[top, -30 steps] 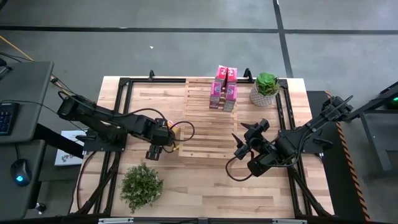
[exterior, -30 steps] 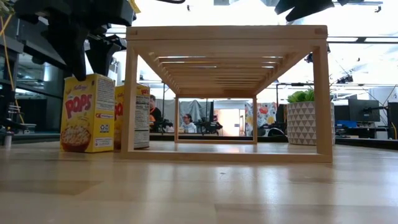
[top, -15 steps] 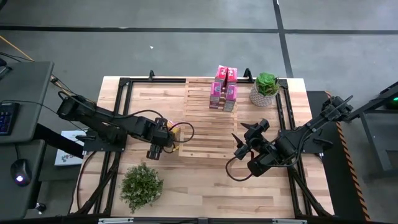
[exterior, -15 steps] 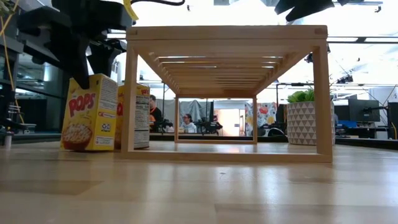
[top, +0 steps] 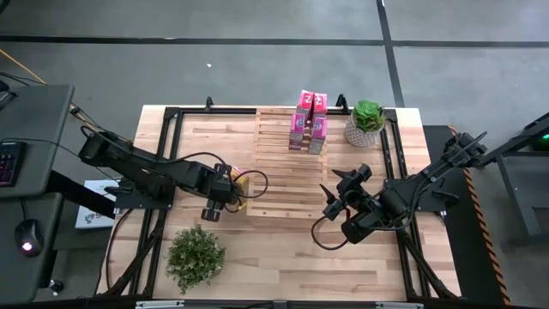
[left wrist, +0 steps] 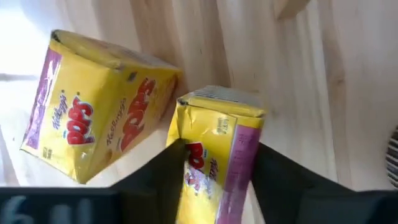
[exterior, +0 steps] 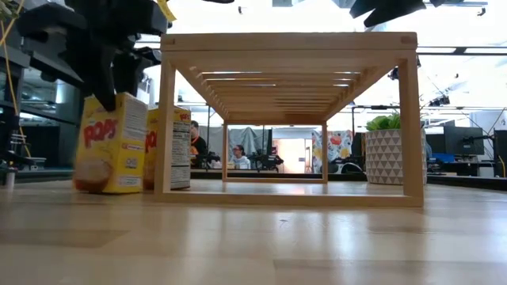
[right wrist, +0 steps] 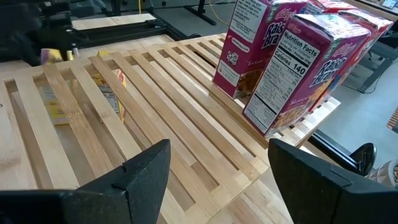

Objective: Stack cereal on shelf
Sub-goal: Put the bottom yellow cereal box on the shelf

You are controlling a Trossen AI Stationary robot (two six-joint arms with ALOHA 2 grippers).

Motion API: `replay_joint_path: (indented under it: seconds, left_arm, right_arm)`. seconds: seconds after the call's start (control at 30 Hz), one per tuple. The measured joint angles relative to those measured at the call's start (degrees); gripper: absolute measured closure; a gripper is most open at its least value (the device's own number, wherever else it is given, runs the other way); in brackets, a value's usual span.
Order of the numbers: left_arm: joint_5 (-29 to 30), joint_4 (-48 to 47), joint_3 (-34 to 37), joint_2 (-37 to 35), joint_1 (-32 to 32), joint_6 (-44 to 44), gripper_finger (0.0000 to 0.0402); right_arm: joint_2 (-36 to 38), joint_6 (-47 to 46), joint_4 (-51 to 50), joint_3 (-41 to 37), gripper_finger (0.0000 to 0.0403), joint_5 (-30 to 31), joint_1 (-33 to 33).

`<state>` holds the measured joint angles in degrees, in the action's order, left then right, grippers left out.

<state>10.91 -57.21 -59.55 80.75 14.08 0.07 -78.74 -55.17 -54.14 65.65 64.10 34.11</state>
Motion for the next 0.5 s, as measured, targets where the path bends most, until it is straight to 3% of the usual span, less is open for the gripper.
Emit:
replay_joint_path:
  seconds: [0.23, 0.5]
  left_arm:
    - [-1.4, -4.5, -6.3, 0.1, 1.6, -1.0, 0.0326]
    - [0.2, -20.4, -20.7, 0.1, 3.4, -5.7, 0.0327]
  right_arm:
    - [0.0, -0.1, 0.0, 0.0, 0.0139, 0.2, 0.0]
    - [0.0, -0.2, 0.0, 0.0, 0.0139, 0.1, 0.0]
